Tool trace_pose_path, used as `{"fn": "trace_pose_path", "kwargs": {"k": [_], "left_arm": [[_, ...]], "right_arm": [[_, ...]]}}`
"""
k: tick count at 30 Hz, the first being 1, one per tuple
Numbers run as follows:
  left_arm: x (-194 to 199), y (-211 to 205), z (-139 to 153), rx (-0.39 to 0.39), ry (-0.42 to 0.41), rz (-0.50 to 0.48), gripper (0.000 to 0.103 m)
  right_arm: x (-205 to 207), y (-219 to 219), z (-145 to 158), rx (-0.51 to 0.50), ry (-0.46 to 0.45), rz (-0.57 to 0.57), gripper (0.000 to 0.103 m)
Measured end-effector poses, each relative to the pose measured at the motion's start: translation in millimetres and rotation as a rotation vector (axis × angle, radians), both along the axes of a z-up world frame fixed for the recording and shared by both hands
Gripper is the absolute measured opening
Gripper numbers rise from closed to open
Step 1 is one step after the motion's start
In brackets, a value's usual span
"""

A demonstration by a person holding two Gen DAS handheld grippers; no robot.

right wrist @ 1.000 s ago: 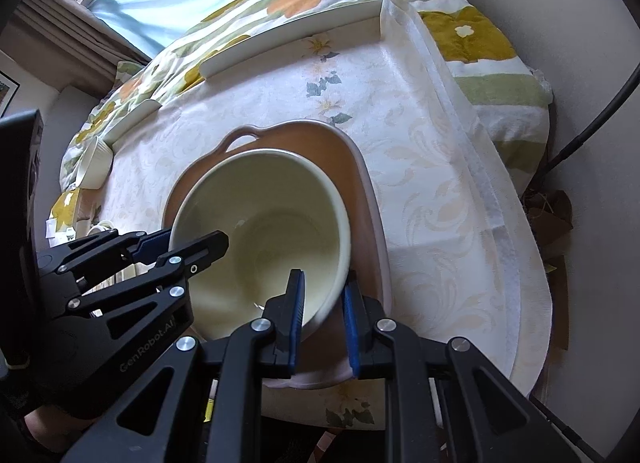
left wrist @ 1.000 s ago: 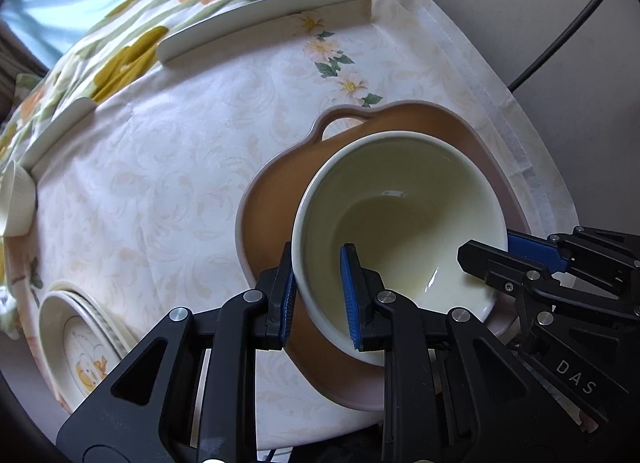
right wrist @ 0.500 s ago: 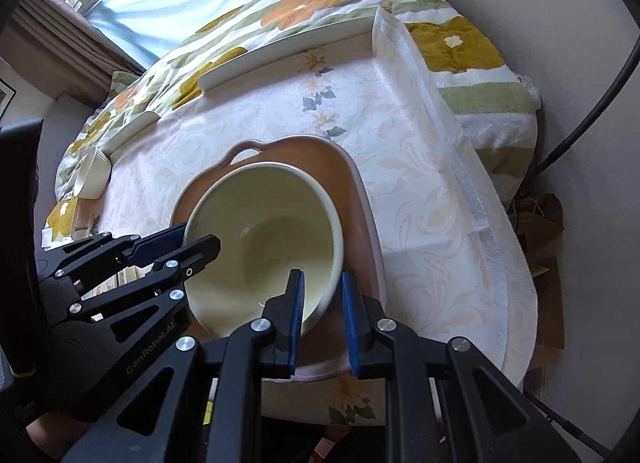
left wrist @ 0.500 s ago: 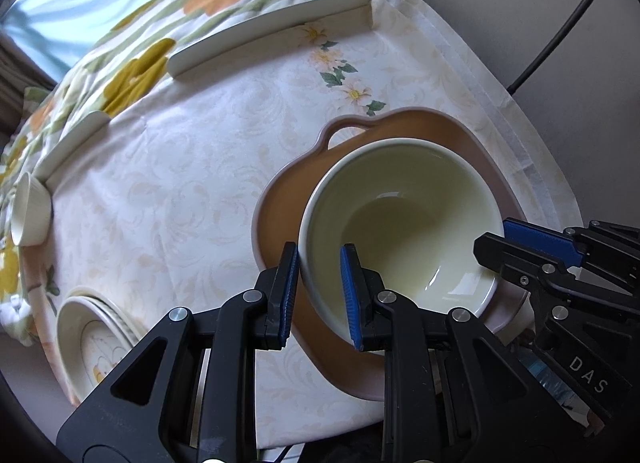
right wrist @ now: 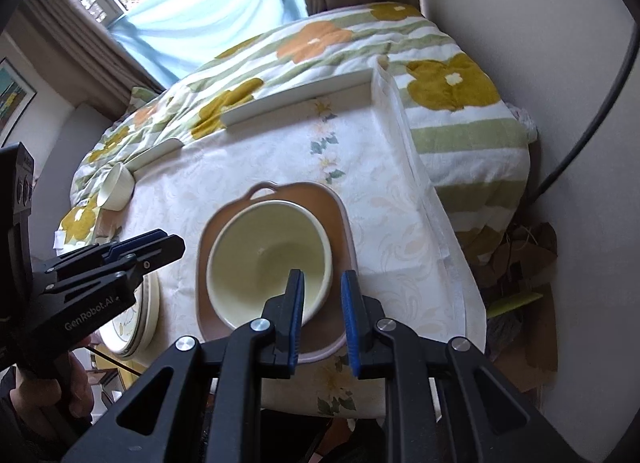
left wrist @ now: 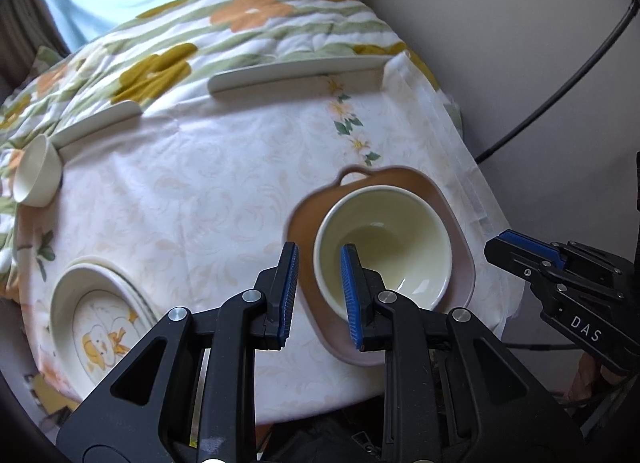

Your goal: Organize plates and bowls

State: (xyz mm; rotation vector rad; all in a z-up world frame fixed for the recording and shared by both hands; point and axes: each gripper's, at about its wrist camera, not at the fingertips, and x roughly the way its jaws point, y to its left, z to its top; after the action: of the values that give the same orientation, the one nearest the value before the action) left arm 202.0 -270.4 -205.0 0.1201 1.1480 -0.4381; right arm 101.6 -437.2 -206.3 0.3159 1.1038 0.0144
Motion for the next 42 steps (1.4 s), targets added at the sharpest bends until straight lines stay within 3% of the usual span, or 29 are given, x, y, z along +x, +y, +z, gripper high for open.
{"fn": "trace_pose_path", "kwargs": {"k": [5, 6, 7, 9, 10, 18, 24, 25, 26, 27, 28, 35, 42], "left_arm": [[-12.5, 36.2, 18.7, -0.044, -0.053, 0.122, 0.019], [-14.1, 43.0, 20.6, -0.043, -0.059, 0.147, 0.019], [-16.4, 50.5, 22.3, -0.044, -0.063, 0.172, 0.019], [-22.1, 68.1, 24.3, -0.049, -0.070, 0.228, 0.020], [-25.3, 76.7, 25.2, -0.053, -0.074, 0.254, 0.020], [-45.4, 156.5, 28.9, -0.083, -0.092, 0.486, 0.020], [-34.9, 214.2, 36.4, -0.103, -0.111, 0.606, 0.023], [-30.6, 224.3, 37.1, -0.109, -0.112, 0.620, 0.032], [-25.8, 234.3, 37.7, -0.111, -0.111, 0.634, 0.065], [-20.8, 243.2, 38.2, -0.123, -0.112, 0.640, 0.088], [-16.1, 251.8, 39.5, -0.134, -0.118, 0.651, 0.102], [45.9, 318.5, 31.7, -0.154, -0.073, 0.755, 0.102], [118.1, 380.4, -7.4, -0.279, -0.002, 0.864, 0.102]], "right_arm": [[5.5, 18.4, 14.7, -0.002, -0.063, 0.117, 0.017], [7.6, 22.4, 16.7, 0.002, -0.073, 0.140, 0.024], [9.9, 27.1, 18.9, 0.008, -0.084, 0.164, 0.033], [14.6, 38.6, 23.5, 0.018, -0.112, 0.210, 0.076], [16.5, 43.9, 25.4, 0.018, -0.125, 0.229, 0.083], [46.7, 108.5, 24.6, 0.057, -0.139, 0.418, 0.083], [74.7, 165.0, 25.5, 0.075, -0.146, 0.537, 0.083], [80.3, 173.4, 26.2, 0.077, -0.151, 0.547, 0.083], [87.2, 181.7, 27.2, 0.081, -0.155, 0.555, 0.083], [95.8, 190.1, 28.3, 0.090, -0.157, 0.562, 0.083], [103.7, 196.9, 29.2, 0.099, -0.158, 0.568, 0.084], [180.9, 251.9, 33.1, 0.075, -0.104, 0.616, 0.087], [268.5, 306.1, 9.8, 0.103, -0.042, 0.615, 0.087]]}}
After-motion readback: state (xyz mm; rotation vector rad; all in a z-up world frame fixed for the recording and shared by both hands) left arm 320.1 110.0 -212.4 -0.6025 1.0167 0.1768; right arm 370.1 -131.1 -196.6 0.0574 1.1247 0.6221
